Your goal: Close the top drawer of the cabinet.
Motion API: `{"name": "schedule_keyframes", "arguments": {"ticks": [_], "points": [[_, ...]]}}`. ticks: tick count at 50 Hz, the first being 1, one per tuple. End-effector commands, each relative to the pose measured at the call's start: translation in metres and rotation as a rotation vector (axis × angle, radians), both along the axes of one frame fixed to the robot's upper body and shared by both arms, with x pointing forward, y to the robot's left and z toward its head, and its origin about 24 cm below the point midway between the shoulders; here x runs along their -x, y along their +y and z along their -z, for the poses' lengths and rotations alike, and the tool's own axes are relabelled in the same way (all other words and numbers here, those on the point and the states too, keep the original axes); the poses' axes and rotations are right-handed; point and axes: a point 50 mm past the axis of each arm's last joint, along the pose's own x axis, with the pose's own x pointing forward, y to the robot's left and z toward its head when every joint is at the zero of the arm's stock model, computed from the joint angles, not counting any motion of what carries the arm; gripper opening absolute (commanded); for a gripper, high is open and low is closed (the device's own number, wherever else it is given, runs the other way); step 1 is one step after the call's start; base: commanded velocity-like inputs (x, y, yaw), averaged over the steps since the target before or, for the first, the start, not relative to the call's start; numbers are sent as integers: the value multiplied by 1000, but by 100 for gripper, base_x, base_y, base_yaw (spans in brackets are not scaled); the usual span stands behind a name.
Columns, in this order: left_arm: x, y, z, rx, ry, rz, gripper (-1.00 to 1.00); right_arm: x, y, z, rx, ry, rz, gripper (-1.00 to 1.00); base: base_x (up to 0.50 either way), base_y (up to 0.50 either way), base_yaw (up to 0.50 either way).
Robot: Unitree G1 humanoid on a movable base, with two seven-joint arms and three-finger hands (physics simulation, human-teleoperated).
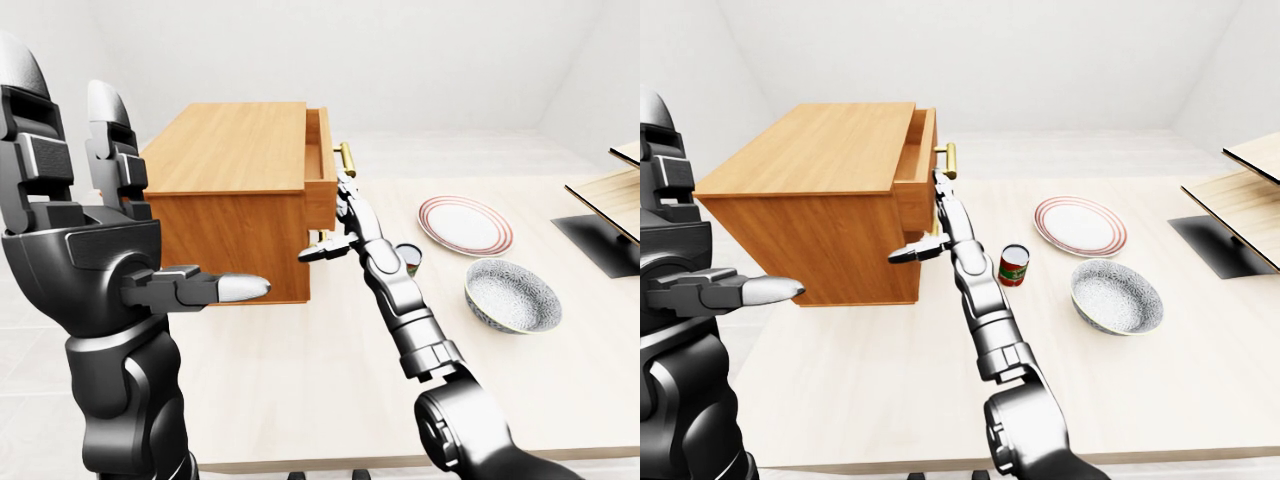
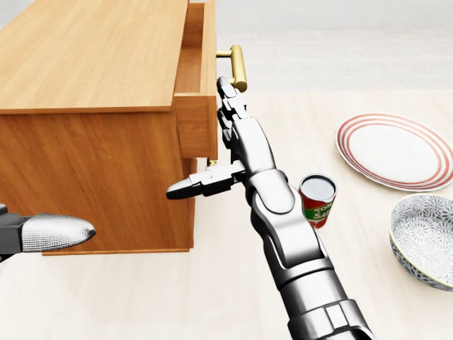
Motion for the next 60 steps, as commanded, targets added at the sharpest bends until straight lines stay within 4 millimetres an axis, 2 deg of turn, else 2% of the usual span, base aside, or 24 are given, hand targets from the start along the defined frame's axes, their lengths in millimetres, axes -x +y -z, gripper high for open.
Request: {"name": "schedule_keyframes", "arguments": {"ticks": [1, 15, 28, 60], "points": [[0, 0, -1, 2, -4, 3, 100, 2, 23, 31, 28, 117, -110, 100, 0, 0, 0], [0, 0, 0, 2, 3, 2, 100, 3, 32, 36, 14, 125, -142, 100, 0, 0, 0], [0, 0, 0, 3, 3, -1, 100, 0, 46, 33, 13, 143, -184, 100, 0, 0, 0], [-3, 0, 1, 7, 11, 6, 100, -1, 55, 34, 26, 177, -221, 100, 0, 0, 0]]}}
